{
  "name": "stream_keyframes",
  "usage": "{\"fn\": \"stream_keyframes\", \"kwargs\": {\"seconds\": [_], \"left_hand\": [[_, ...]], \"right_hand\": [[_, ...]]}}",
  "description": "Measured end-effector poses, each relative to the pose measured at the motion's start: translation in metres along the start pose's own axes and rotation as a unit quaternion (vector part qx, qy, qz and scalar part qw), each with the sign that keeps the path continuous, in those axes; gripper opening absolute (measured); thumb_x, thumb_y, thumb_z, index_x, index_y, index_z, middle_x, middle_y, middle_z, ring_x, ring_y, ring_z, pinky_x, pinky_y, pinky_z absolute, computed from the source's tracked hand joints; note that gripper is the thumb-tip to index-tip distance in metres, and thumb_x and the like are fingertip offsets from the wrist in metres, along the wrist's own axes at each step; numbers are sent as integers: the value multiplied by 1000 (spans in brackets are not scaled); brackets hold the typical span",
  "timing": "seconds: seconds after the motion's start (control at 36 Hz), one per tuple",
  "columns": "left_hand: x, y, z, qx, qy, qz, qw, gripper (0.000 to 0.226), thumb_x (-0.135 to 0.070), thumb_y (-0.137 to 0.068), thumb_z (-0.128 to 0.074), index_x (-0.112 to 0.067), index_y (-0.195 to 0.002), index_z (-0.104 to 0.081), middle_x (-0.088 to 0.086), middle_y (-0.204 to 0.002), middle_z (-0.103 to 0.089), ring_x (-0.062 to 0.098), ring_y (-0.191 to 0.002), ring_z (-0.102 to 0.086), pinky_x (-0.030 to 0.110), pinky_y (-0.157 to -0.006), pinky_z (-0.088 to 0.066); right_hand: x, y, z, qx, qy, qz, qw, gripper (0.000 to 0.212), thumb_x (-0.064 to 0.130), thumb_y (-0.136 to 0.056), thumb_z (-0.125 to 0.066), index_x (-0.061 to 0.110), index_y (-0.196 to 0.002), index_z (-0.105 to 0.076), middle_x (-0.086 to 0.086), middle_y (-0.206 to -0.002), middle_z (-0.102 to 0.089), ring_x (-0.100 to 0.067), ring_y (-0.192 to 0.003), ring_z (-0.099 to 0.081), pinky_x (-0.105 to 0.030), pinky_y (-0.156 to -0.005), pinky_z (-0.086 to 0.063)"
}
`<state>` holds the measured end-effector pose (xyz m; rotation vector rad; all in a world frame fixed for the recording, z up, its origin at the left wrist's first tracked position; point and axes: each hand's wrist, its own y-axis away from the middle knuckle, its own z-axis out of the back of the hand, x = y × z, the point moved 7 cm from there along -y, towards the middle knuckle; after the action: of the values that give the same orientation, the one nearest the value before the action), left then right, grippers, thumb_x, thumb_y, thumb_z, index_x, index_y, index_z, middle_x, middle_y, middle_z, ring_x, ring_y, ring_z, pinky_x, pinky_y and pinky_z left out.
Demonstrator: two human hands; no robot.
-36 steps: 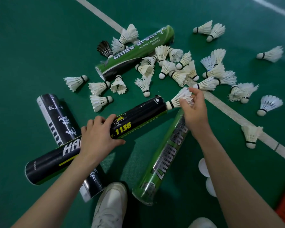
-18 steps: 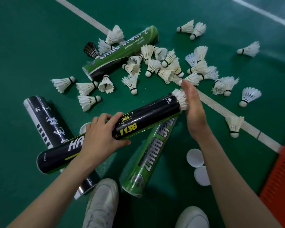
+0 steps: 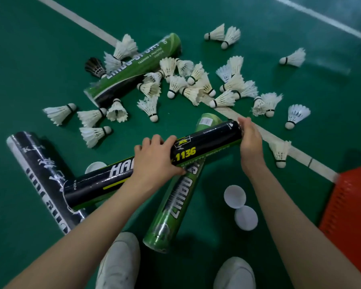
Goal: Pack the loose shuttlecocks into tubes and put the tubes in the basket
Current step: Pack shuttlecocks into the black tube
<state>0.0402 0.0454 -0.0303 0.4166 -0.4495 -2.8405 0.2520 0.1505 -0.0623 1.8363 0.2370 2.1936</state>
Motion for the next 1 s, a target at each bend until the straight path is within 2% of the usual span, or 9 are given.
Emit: {"fn": "stream_keyframes", "kwargs": {"seconds": [0.14, 0.33, 0.44, 0.56, 0.61, 0.72, 0.83, 0.92, 1.0], "left_hand": [[-37, -19, -9, 12, -49, -35, 998, 89, -65, -68, -69, -30, -141, -31, 7, -125, -46, 31, -119, -40, 45, -99, -35], [-67, -31, -16, 23, -86, -60, 994, 90, -65, -69, -69, -27, -141, -30, 9, -127, -44, 33, -121, -40, 46, -99, -34], [-74, -34, -22, 39, -91, -69, 993, 92, -69, -67, -68, -26, -140, -32, 8, -126, -45, 32, -120, -41, 47, -99, -36], [-81, -37, -22, 41, -100, -90, 990, 90, -71, -68, -65, -25, -138, -33, 7, -124, -46, 30, -118, -43, 46, -99, -38], [-85, -37, -22, 39, -109, -102, 988, 89, -71, -68, -64, -24, -137, -33, 7, -123, -46, 30, -117, -43, 45, -98, -37], [-92, -38, -24, 34, -129, -114, 984, 86, -66, -70, -67, -23, -136, -32, 8, -122, -44, 31, -114, -44, 44, -95, -37], [-87, -41, -26, 39, -91, -89, 991, 86, -62, -71, -69, -24, -138, -31, 9, -120, -43, 32, -110, -50, 41, -90, -41], [-78, -41, -25, 29, -64, -69, 995, 89, -63, -71, -69, -25, -141, -28, 9, -121, -43, 32, -112, -50, 42, -92, -42], [-68, -41, -21, 23, -39, -52, 998, 88, -62, -71, -69, -25, -140, -29, 9, -119, -44, 32, -110, -50, 43, -93, -43]], "right_hand": [[-22, -30, 69, -154, 271, 41, 949, 32, 14, -96, -50, 13, -128, -56, -13, -139, -42, -30, -133, -31, -32, -107, -24], [-49, -54, 95, -75, 427, -87, 897, 62, 11, -93, -54, 26, -148, -28, -5, -160, -1, -31, -147, 1, -52, -116, -15], [-63, -52, 106, -56, 437, -83, 894, 60, 0, -88, -52, 20, -142, -34, -4, -155, -11, -34, -132, -27, -41, -96, -39], [-62, -46, 121, -98, 493, -54, 863, 42, 0, -90, -52, 14, -129, -46, -12, -133, -31, -34, -113, -39, -35, -71, -38], [-66, -46, 125, -105, 476, -56, 872, 29, 12, -93, -56, 9, -121, -51, -13, -130, -33, -33, -114, -38, -36, -76, -40], [-56, -48, 133, -197, 282, -53, 937, 27, 21, -93, -55, 2, -113, -58, -18, -129, -40, -35, -120, -36, -33, -93, -35], [-32, -49, 135, -267, 185, -21, 945, 28, 24, -95, -53, 1, -111, -57, -17, -128, -48, -32, -121, -38, -33, -97, -31], [-21, -48, 124, -243, 109, 22, 964, 17, 26, -96, -51, 10, -98, -52, -11, -112, -53, -27, -100, -51, -36, -83, -44], [-12, -41, 111, -201, 71, 51, 976, 11, 24, -96, -51, 14, -93, -49, -4, -105, -49, -17, -83, -47, -26, -70, -39]]}}
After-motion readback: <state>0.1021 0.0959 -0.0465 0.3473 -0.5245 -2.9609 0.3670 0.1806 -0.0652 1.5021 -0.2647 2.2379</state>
